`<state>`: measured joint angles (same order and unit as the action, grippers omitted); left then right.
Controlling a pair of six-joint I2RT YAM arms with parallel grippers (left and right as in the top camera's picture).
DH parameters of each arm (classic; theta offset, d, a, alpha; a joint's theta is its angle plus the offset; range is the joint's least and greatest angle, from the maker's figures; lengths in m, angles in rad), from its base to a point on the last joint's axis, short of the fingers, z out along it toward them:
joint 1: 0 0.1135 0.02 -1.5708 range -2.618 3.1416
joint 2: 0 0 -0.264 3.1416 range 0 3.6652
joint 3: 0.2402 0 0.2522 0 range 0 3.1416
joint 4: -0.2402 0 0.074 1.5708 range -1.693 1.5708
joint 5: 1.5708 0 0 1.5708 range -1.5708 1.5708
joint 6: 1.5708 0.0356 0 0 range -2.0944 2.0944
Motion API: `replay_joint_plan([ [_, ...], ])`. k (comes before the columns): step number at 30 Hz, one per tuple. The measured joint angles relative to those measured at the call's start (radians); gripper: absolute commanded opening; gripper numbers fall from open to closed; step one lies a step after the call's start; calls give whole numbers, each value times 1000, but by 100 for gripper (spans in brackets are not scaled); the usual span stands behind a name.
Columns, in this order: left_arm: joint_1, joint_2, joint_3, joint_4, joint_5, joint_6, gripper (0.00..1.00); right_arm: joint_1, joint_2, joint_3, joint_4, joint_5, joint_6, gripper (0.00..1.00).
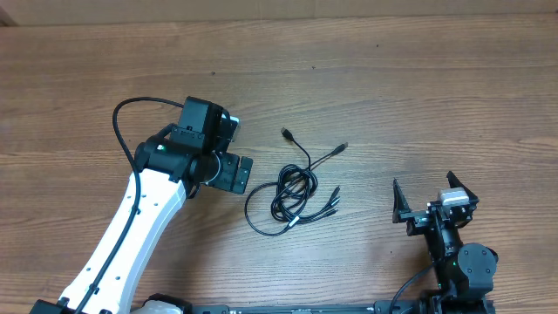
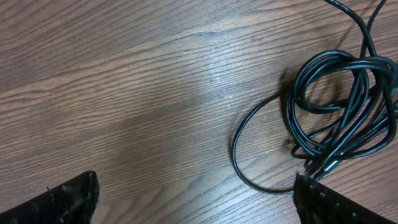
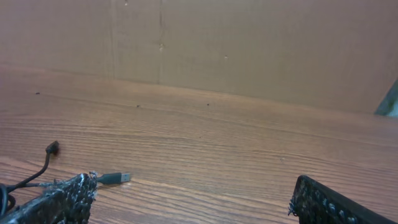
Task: Untangle cables
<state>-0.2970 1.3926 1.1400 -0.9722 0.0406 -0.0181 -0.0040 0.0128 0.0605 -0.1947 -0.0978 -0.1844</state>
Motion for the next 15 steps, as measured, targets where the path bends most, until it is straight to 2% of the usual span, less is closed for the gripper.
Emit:
replay_joint_plan([
  [15, 0, 0, 0, 14, 0, 0, 100, 0, 0, 0, 0, 0, 0, 100],
])
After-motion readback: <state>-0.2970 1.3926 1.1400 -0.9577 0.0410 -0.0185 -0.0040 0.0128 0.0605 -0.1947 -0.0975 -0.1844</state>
